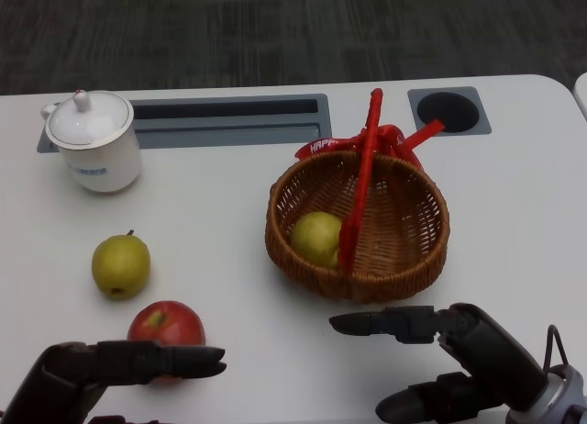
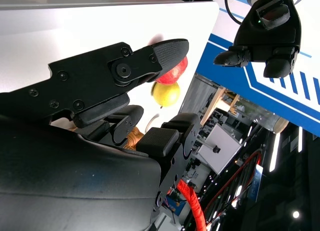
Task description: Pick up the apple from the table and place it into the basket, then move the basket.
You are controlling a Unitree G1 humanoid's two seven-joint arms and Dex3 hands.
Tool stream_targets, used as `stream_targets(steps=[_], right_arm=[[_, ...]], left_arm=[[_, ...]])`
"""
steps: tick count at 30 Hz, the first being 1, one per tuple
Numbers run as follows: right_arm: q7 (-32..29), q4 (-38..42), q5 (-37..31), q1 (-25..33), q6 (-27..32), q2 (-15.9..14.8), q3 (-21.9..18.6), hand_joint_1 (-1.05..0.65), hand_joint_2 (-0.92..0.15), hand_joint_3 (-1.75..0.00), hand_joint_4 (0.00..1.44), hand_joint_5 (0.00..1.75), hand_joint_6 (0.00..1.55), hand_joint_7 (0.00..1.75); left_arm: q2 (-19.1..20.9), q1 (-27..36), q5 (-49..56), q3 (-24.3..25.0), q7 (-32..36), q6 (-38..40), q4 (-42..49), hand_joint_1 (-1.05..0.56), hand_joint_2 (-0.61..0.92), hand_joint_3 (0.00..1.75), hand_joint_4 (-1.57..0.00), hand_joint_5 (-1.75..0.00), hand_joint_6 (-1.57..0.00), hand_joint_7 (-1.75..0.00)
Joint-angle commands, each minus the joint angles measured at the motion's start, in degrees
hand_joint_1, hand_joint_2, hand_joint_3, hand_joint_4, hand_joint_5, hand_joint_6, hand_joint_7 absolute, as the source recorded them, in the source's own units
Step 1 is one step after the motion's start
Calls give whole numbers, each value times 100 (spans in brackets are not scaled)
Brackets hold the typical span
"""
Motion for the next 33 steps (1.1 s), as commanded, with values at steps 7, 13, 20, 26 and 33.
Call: stream_targets(steps=[7, 13, 20, 26, 33], right_arm=[[-150, -42, -79, 34, -11, -59, -7, -54, -86, 0, 76, 0, 70, 0], [-203, -50, -96, 27, 13, -61, -5, -54, -86, 0, 76, 0, 70, 0], [-208, -42, -79, 25, 14, -56, 0, -56, -86, 0, 76, 0, 70, 0], [-189, -2, -72, -1, 12, -54, 8, -56, -86, 0, 76, 0, 70, 0], [-215, -51, -114, 27, 43, -67, 12, -55, -86, 0, 76, 0, 70, 0]], left_arm=[[39, -20, 20, 59, 21, -26, -20, -36, 79, 0, -109, 0, -97, 0], [45, -29, 34, 75, 31, -14, -30, -36, 79, 0, -107, 0, -96, 0], [-163, -143, 1098, 591, 575, -917, 20, -55, 77, 0, -67, 0, -64, 0], [-122, -556, 2732, 1241, 1403, -1439, 584, -67, 77, 0, -36, 0, -41, 0], [165, -1136, 4410, 1367, 2653, -1243, 1575, -70, 77, 1, -25, 0, -32, 0]])
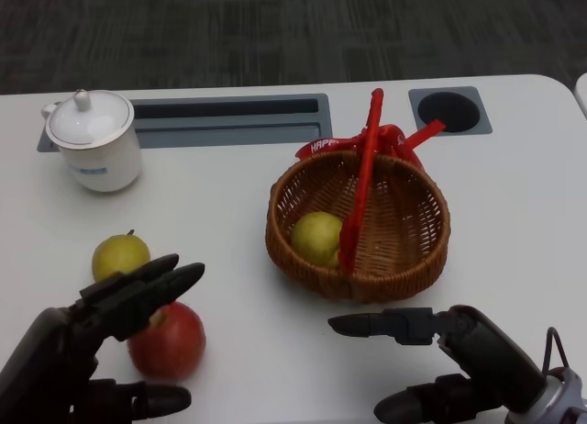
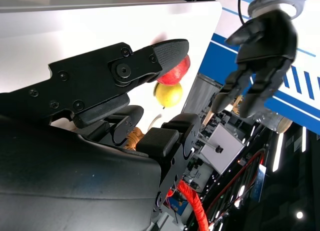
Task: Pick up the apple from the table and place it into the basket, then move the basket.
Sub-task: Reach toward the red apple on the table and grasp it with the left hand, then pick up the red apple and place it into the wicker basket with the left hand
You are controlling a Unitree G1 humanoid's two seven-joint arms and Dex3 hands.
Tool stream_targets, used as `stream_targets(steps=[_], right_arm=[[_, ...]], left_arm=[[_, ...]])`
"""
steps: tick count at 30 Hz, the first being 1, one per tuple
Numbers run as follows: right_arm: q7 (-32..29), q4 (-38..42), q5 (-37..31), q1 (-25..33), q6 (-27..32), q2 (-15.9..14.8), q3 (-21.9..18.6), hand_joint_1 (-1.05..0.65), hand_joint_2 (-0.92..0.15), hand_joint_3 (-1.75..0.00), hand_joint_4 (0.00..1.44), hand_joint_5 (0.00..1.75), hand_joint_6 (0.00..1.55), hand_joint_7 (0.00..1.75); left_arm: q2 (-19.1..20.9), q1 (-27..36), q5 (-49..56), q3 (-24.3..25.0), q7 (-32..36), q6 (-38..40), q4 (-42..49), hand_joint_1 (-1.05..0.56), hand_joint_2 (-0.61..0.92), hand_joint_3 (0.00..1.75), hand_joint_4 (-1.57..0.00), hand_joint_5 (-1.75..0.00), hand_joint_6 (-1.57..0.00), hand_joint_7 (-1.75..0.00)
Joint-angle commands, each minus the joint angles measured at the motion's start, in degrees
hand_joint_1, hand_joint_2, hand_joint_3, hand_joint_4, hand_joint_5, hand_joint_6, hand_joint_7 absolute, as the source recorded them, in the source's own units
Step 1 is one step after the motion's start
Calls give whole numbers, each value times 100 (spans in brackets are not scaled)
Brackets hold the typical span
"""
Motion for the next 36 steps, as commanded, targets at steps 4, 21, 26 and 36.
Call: stream_targets(steps=[4, 21, 26, 36], right_arm=[[-34, -94, 32, 35, 41, -86, 9, -55, -86, 0, 76, 0, 70, 0], [80, -179, 178, 54, 89, -126, 45, -54, -86, 0, 76, 0, 71, 0], [136, -173, 265, 55, 59, -113, 44, -54, -87, 0, 77, 0, 71, 0], [127, -349, 265, 133, 187, -153, 43, -56, -88, 0, 78, 0, 72, 0]], left_arm=[[375, -465, 1415, -241, 1372, 461, 847, -73, 77, 0, -19, 0, -29, 0], [682, -1583, 1724, -1893, 2775, 1444, 3137, -72, 76, 0, -21, -2, -28, -1], [665, -1841, 1820, -2266, 3273, 1773, 3717, -68, 77, 1, -29, -4, -35, -3], [568, -1704, 1250, -2434, 3708, 1667, 3682, -23, 84, 0, -106, -10, -100, -7]])
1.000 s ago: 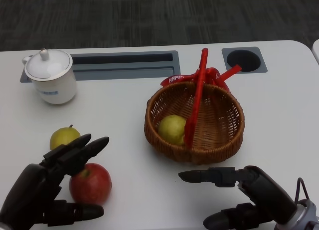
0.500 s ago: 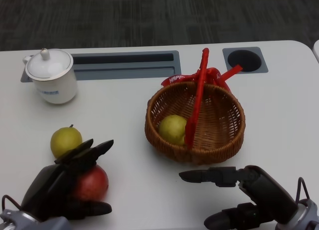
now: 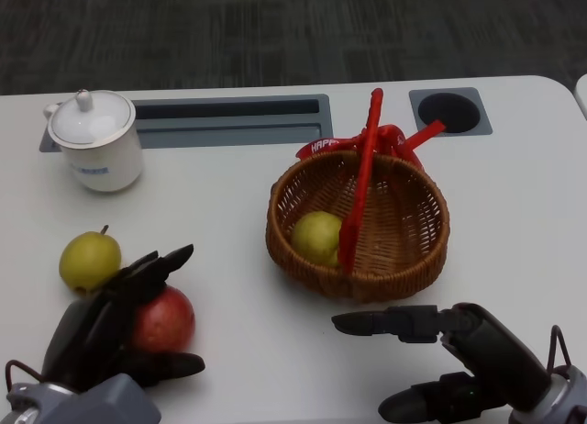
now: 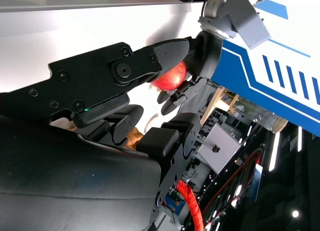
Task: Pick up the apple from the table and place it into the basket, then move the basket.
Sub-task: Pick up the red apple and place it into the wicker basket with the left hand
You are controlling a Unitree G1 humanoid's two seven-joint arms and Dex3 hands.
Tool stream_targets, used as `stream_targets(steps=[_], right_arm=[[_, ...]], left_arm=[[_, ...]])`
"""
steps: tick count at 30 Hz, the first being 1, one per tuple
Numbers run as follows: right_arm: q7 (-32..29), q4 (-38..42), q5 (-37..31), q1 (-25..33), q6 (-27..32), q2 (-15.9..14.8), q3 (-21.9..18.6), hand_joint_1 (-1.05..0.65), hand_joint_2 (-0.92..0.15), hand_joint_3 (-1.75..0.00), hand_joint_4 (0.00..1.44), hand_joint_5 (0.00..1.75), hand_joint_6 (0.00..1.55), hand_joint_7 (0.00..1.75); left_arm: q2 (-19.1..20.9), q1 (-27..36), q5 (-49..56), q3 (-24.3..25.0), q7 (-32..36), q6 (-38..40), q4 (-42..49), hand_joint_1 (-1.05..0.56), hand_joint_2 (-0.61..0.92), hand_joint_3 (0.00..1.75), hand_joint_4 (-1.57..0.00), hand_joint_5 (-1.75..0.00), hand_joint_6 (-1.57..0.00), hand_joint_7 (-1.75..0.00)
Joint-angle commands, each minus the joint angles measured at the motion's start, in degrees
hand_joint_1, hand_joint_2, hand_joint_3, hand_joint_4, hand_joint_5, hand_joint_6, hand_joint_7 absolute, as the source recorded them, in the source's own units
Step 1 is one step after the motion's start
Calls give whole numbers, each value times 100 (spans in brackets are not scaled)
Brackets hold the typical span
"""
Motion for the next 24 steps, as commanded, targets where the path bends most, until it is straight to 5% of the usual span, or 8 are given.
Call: stream_targets(steps=[1, 12, 24], right_arm=[[4, -73, 66, 49, 29, -75, -3, -56, -88, 0, 78, 0, 72, 0], [62, -142, 111, 60, 139, -42, 53, -55, -90, -1, 78, 0, 73, 0], [-29, -213, 21, 143, 154, -11, 57, -56, -91, 0, 79, 0, 74, 0]], left_arm=[[34, 359, -111, -27, 42, 80, -164, -20, 84, 0, -111, -9, -104, -7], [67, 989, -195, 184, 468, -327, -1733, -13, 80, 0, -119, -5, -112, -4], [49, 908, 220, 238, 1021, -533, -1810, -7, 77, 0, -121, -3, -114, -2]])
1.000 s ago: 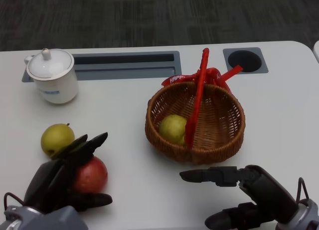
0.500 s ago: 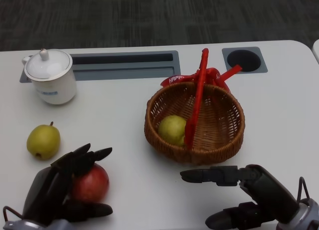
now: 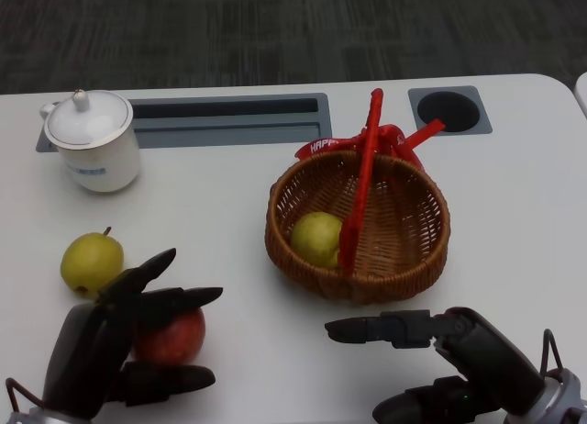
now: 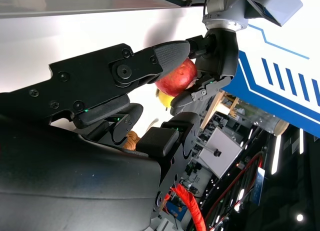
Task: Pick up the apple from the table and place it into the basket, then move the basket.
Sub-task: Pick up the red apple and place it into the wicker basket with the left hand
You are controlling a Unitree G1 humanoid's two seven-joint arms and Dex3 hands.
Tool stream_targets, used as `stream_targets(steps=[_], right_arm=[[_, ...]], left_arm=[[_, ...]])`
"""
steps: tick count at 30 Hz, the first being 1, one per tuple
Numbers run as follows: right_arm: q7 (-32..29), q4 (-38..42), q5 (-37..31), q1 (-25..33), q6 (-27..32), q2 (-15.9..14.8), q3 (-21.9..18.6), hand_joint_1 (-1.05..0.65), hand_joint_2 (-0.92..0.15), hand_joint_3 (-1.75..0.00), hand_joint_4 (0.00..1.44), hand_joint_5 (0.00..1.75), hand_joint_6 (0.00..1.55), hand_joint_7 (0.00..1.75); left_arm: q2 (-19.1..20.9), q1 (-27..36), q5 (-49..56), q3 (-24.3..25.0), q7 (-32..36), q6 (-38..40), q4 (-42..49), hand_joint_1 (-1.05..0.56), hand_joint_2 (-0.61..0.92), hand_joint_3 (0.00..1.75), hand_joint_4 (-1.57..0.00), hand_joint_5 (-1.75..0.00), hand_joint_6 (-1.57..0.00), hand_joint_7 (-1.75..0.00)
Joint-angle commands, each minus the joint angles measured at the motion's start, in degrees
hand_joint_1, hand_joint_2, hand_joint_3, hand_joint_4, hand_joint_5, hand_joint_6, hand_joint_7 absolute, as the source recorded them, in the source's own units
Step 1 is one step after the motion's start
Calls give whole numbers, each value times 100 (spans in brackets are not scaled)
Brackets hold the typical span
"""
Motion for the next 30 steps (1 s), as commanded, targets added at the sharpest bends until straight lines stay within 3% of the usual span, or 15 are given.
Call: stream_targets(steps=[1, 12, 30], right_arm=[[-76, -53, -8, 62, -23, -50, -35, -57, -91, 0, 79, 0, 74, 0], [-143, 12, -29, 78, -109, 0, -19, -56, -90, 0, 80, 0, 74, 0], [-279, 45, 36, 136, -273, 75, -37, -56, -90, 0, 83, 1, 76, 0]], left_arm=[[65, -86, 54, 61, 246, -104, -23, -7, 77, 0, -121, -3, -114, -2], [38, -148, -117, 114, 249, -396, -87, -8, 77, 0, -121, -2, -114, -1], [-299, -1176, -1424, 390, -1092, -316, -608, -10, 80, 0, -120, -1, -112, -1]])
